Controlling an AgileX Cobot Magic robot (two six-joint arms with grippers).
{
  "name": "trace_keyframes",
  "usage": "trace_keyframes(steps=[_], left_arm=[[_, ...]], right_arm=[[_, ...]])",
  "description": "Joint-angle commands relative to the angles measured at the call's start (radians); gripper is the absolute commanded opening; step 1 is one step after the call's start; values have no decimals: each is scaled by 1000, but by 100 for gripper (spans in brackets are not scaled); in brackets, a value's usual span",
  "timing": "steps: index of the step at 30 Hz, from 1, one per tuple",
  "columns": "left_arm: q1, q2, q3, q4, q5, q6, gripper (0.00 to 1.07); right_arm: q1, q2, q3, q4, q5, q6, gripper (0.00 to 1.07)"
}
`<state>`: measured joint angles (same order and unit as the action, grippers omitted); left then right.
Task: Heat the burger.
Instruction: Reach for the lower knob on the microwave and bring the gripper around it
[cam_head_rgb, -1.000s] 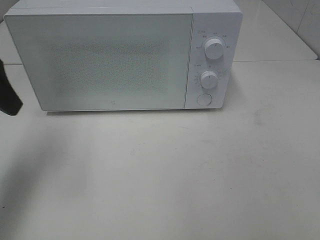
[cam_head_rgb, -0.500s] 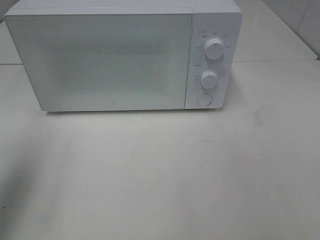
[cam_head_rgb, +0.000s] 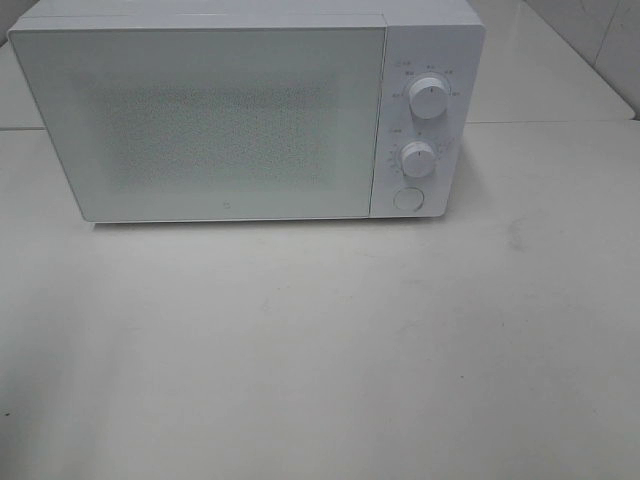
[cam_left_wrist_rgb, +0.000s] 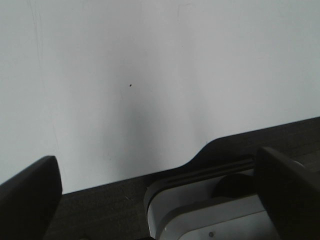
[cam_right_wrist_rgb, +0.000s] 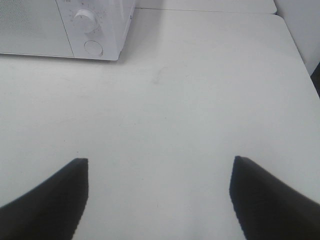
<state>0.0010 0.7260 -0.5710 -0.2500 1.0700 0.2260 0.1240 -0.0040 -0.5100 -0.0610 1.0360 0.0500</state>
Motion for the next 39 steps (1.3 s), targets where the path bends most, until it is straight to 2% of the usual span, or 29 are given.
trace_keyframes(steps=[1, 12, 14, 16, 20, 22, 39], left_arm=[[0, -133, 59, 11, -12, -6, 98], [0, -433, 69, 27, -31, -6, 98], [0, -457, 69, 24, -31, -6, 98], [0, -570, 69, 4, -33, -8, 98], [0, -637, 69, -8, -34, -8, 98], [0, -736, 69, -20, -35, -8, 98], [0, -758, 68, -18, -37, -7, 98]], right_arm=[[-5, -26, 3, 1, -4, -1, 75], [-5, -26, 3, 1, -4, -1, 75], [-5, -26, 3, 1, -4, -1, 75], [-5, -26, 3, 1, -4, -1, 75], [-5, -26, 3, 1, -4, -1, 75], [-5, -26, 3, 1, -4, -1, 75], [-5, -26, 3, 1, -4, -1, 75]])
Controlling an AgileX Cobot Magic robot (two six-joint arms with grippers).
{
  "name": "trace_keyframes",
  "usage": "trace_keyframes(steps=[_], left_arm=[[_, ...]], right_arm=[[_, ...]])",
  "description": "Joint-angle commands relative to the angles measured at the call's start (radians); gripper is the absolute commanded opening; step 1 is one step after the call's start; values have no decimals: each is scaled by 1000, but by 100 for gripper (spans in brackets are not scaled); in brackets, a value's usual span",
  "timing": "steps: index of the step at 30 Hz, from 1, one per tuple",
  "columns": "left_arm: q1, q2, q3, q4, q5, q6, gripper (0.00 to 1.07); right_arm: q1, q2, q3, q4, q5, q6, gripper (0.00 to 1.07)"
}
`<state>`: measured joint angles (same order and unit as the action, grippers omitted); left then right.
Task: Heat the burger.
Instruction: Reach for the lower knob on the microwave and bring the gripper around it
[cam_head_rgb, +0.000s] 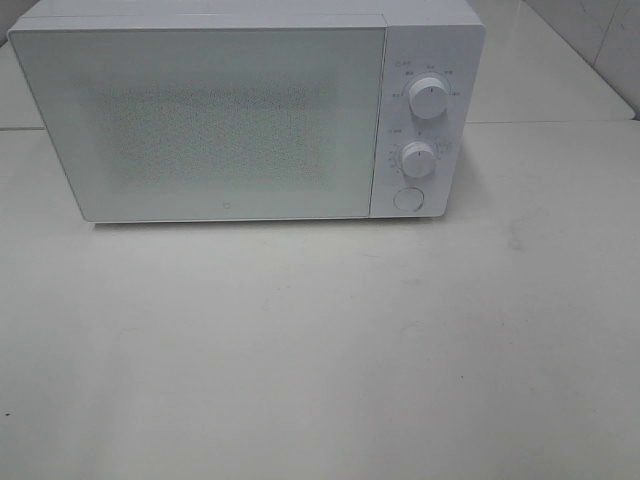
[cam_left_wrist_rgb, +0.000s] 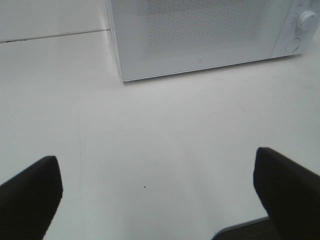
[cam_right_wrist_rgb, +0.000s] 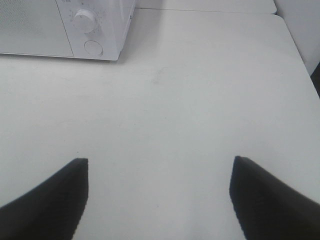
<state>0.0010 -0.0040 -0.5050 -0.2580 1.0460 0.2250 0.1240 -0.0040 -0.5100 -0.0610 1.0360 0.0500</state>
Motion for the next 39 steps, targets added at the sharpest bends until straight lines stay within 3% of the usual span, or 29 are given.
trace_keyframes(steps=[1, 33, 39], left_arm=[[0, -28, 2, -10, -13, -6, 98], [0, -23, 2, -11, -12, -5, 98], [0, -23, 2, -11, -12, -5, 98]], right_arm=[[-5, -26, 3, 1, -4, -1, 75], [-5, -23, -12, -9, -22, 21, 75], [-5, 67, -26, -9, -117, 63, 75]])
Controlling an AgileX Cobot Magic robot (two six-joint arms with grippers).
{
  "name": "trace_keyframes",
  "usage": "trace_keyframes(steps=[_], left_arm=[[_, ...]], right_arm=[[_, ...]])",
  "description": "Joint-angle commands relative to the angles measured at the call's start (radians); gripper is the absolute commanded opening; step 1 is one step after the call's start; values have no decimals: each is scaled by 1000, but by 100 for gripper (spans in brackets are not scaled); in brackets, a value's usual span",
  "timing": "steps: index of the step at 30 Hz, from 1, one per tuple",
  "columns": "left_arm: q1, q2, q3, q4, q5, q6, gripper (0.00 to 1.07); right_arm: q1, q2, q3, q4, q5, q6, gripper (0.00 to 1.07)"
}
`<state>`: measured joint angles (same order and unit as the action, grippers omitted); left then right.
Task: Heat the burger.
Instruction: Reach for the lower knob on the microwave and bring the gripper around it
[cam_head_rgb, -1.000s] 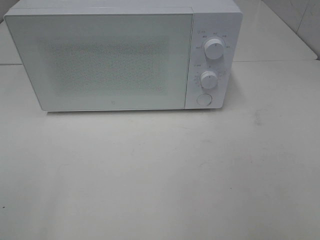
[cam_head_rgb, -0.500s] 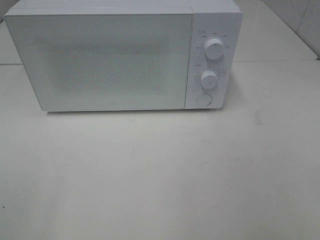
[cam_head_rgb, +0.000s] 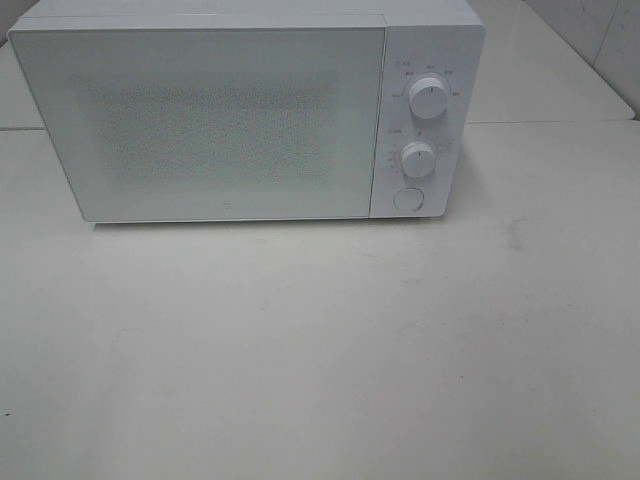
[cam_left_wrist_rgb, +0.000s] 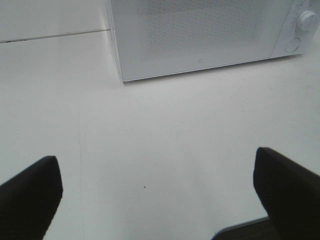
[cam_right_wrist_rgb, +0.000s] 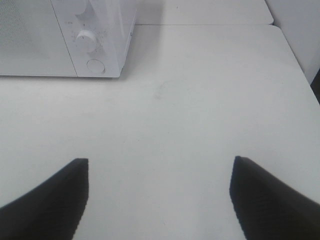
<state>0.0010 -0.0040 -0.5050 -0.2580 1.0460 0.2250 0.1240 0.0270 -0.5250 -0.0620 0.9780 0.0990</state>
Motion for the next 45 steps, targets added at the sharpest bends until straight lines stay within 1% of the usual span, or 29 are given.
trace_keyframes(steps=[1, 2, 4, 5, 6, 8, 9, 11, 12, 13, 17, 19, 20, 22, 23, 25, 26, 27, 28, 30, 33, 35, 36, 38, 40, 41, 45], left_arm=[[0, -23, 2, -11, -12, -5, 98], [0, -23, 2, -11, -12, -5, 98], [0, -23, 2, -11, -11, -5, 98], [0, -23, 2, -11, -11, -5, 98], [0, -23, 2, -11, -11, -5, 98], [0, -23, 2, -11, -11, -5, 98], [0, -23, 2, -11, -11, -5, 98], [0, -23, 2, -13, -12, -5, 98], [0, -23, 2, -20, -12, -5, 98], [0, -23, 2, -20, -12, -5, 98], [0, -23, 2, -13, -8, -7, 98], [0, -23, 2, -4, -5, -35, 98], [0, -23, 2, -4, -5, -35, 98], [0, -23, 3, 34, -8, -79, 98], [0, -23, 3, 34, -8, -79, 98], [0, -23, 9, 81, -21, -154, 98], [0, -23, 9, 81, -21, -154, 98], [0, -23, 9, 94, -21, -168, 98], [0, -23, 9, 94, -21, -168, 98], [0, -23, 9, 101, -21, -170, 98], [0, -23, 9, 101, -21, -170, 98], [0, -23, 9, 101, -21, -169, 98], [0, -23, 9, 101, -21, -169, 98], [0, -23, 9, 101, -21, -169, 98], [0, -23, 9, 101, -21, -169, 98], [0, -23, 9, 101, -21, -169, 98], [0, -23, 9, 101, -21, -169, 98]], right_arm=[[-5, 54, -11, -9, -85, 13, 75], [-5, 54, -11, -9, -85, 13, 75], [-5, 112, -10, -9, -181, 13, 75], [-5, 112, -10, -9, -181, 13, 75], [-5, 151, -3, -9, -249, 13, 75], [-5, 171, 3, -9, -280, 13, 75], [-5, 209, 16, -12, -353, 13, 75], [-5, 226, 23, -19, -386, 12, 75], [-5, 268, 33, -56, -447, 9, 75], [-5, 288, 34, -70, -467, 9, 75], [-5, 341, 34, -88, -527, 9, 75], [-5, 392, 34, -84, -595, 10, 75], [-5, 392, 34, -84, -595, 10, 75], [-5, 449, 34, -85, -663, 10, 75], [-5, 449, 34, -85, -663, 10, 75], [-5, 506, 34, -85, -711, 10, 75], [-5, 506, 34, -85, -711, 10, 75], [-5, 543, 34, -85, -746, 10, 75], [-5, 543, 34, -85, -746, 10, 75], [-5, 622, 34, -88, -826, 10, 75], [-5, 642, 34, -88, -848, 10, 75], [-5, 714, 34, -88, -928, 10, 75], [-5, 714, 34, -88, -928, 10, 75], [-5, 778, 34, -88, -985, 10, 75], [-5, 795, 34, -88, -1002, 10, 75], [-5, 839, 34, -88, -1041, 10, 75], [-5, 900, 34, -88, -1102, 10, 75]])
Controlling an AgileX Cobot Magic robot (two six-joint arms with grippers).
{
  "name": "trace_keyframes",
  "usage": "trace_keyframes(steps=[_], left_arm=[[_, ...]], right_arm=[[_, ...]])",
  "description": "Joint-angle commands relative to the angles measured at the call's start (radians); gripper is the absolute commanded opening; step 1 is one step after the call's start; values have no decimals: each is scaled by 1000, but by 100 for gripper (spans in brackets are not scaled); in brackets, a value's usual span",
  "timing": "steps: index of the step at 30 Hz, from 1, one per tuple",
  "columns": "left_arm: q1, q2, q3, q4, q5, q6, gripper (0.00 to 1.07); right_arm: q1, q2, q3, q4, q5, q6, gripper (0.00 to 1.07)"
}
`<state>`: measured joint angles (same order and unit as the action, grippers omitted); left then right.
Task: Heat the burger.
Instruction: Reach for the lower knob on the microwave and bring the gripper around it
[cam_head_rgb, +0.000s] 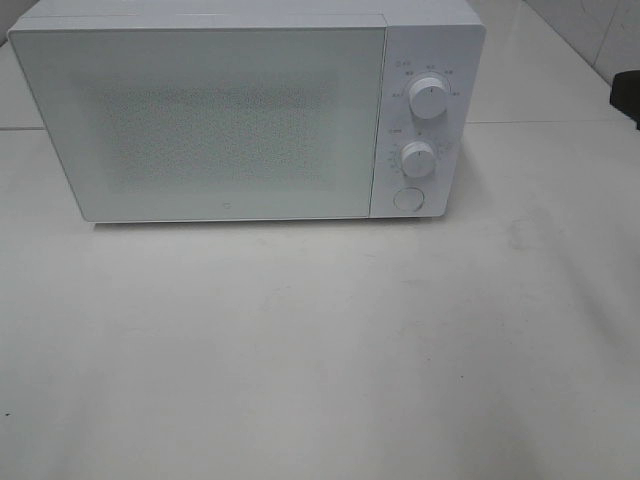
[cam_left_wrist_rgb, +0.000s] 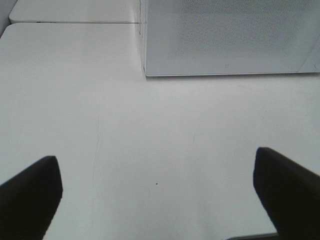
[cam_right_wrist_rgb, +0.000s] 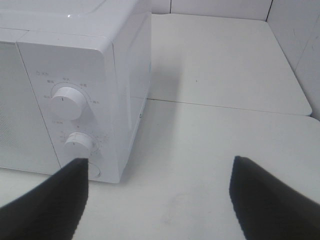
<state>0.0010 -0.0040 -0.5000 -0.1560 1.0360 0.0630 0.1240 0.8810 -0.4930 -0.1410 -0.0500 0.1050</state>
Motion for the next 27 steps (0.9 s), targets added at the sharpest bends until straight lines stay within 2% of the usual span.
trace_keyframes(steps=[1, 18, 25, 27], left_arm=[[0, -23, 4, -1, -11, -7, 98], [0, -23, 4, -1, -11, -3, 98], [0, -23, 4, -1, -11, -3, 98], [0, -23, 4, -1, -11, -3, 98]], right_arm=[[-5, 66, 2, -9, -98, 4, 75], [-4, 333, 2, -6, -432, 36, 75], [-4, 390, 3, -5, -493, 30, 75], [-4, 419, 26, 38, -550, 13, 75]])
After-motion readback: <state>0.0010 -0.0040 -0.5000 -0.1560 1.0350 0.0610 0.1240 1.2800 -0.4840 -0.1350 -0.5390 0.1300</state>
